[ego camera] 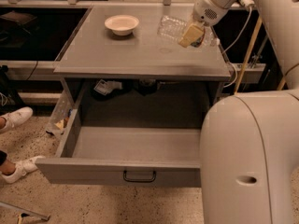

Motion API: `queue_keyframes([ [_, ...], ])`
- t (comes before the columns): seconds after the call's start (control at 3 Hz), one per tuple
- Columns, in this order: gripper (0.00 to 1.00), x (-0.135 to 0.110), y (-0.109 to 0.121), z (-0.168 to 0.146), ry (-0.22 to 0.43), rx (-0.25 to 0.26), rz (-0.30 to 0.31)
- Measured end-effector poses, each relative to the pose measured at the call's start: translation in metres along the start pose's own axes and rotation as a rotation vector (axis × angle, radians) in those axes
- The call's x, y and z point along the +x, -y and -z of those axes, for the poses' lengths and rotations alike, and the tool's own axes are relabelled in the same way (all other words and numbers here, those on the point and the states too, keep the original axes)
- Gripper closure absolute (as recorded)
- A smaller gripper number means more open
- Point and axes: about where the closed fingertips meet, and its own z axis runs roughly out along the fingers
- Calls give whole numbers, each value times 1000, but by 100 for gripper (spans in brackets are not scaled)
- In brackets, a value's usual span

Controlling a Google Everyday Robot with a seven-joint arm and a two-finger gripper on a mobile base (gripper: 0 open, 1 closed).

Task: Place water bottle into top drawer

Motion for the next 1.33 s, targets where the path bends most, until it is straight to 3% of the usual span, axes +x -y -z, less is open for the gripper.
queue_keyframes([
  [0.33, 100, -3, -19, -2, -20, -42, 6],
  [0.67, 100, -24, -58, 26, 44, -59, -4],
  [1.0, 100, -50, -109, 72, 170, -34, -23],
  [1.33, 100, -55, -138, 57, 169, -89, -9],
])
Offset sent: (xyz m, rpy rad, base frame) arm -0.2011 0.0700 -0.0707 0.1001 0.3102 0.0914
